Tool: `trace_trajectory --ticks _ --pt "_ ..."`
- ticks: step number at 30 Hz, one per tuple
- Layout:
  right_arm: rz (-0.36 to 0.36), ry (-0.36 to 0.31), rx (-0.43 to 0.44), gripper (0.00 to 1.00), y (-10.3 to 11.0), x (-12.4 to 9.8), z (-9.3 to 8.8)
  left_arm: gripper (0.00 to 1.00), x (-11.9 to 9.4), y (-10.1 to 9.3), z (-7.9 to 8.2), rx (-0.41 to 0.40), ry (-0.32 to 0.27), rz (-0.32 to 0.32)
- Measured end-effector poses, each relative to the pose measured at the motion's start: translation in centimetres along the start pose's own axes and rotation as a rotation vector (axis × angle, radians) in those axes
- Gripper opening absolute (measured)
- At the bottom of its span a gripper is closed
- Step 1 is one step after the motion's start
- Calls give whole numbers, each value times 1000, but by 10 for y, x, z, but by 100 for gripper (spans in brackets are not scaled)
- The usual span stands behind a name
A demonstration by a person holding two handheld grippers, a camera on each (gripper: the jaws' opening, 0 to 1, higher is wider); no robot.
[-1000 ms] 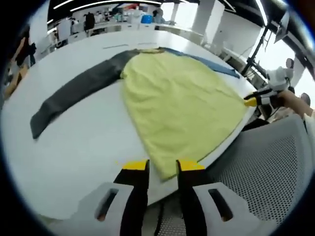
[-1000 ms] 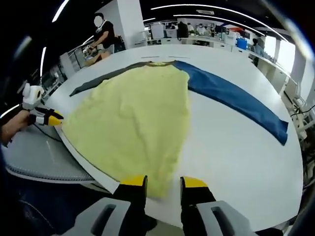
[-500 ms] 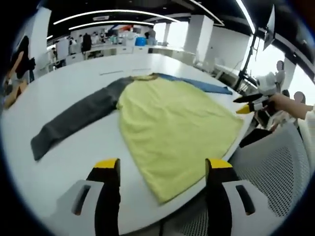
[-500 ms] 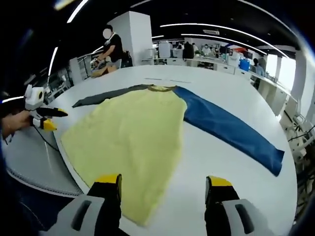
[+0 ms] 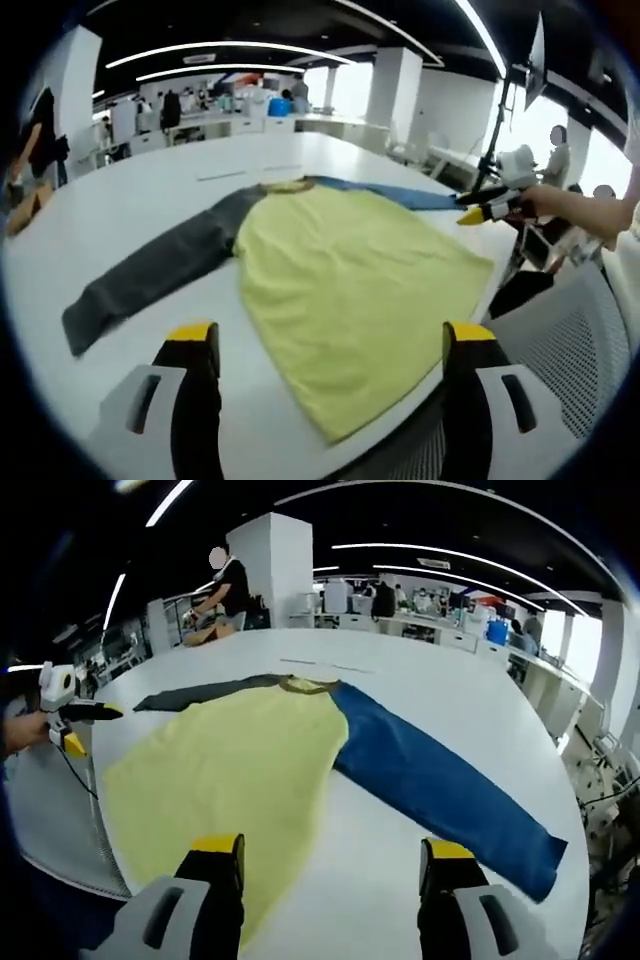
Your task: Fold the garment on the visible template until the final outline fits inside the template.
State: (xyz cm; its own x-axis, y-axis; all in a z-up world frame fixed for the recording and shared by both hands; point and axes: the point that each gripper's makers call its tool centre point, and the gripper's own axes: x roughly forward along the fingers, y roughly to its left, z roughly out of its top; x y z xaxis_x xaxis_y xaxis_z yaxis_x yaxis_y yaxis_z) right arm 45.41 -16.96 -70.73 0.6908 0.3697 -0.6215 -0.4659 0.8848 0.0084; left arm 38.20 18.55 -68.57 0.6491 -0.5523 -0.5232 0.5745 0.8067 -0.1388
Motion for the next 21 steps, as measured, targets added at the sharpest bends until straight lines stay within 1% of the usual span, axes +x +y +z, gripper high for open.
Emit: trace_trajectory --ticks 2,4,6,11,15,18,21 --pt "-7 0 -13 67 -6 4 5 93 1 0 2 -7 -7 -5" --pt "-3 -7 -15 63 -11 10 11 94 2 -3 2 -16 1 -17" --pt "2 -11 -9 61 -15 15 15 95 3 -3 2 -16 3 -19" --pt "11 -5 -69 59 -22 32 24 99 4 -3 6 -14 -13 -18" --pt "12 16 -67 54 -28 45 24 99 5 -2 11 3 -26 -11" --pt "6 35 -90 51 -32 55 24 99 6 1 14 22 -23 1" --pt "15 39 -106 50 -32 63 26 98 8 4 14 22 -22 10"
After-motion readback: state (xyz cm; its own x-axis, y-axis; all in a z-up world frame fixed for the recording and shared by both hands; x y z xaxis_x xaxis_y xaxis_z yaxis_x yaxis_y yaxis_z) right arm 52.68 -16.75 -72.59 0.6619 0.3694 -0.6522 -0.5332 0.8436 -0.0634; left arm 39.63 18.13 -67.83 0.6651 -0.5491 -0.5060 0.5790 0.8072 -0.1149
